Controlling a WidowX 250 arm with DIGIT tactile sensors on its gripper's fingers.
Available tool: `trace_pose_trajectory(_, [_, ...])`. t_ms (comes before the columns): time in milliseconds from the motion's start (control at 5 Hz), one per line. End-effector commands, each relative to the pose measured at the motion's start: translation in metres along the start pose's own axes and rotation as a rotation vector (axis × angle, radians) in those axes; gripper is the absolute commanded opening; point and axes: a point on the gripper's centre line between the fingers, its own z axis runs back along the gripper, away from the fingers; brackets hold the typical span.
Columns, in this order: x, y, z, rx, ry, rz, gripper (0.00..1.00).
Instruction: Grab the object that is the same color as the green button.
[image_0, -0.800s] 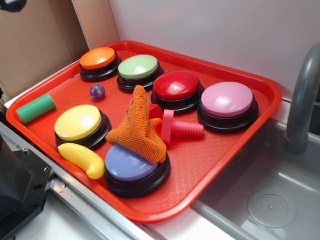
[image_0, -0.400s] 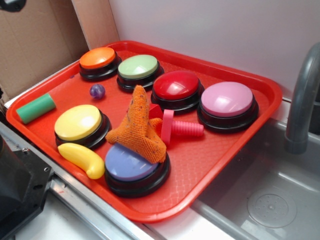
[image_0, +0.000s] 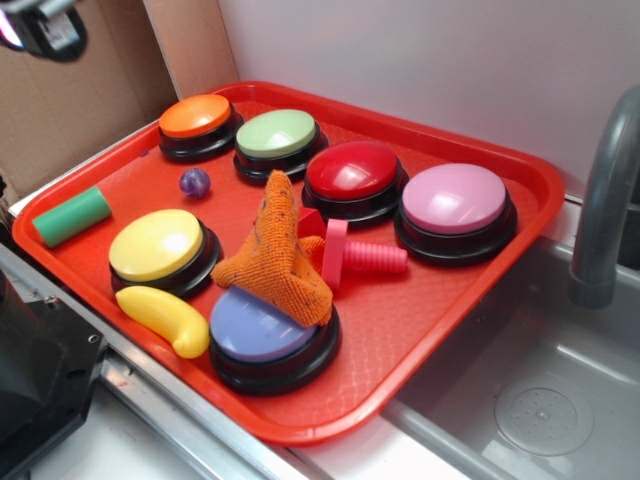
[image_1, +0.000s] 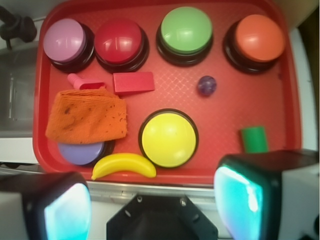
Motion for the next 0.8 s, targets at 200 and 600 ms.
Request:
trace_pose_trajectory(200, [0.009, 0.069, -0.067, 0.089, -0.076, -0.13, 1.0])
trace_pose_trajectory(600, [-0.013, 0.109, -0.104, 0.132, -0.055, -0.132, 1.0])
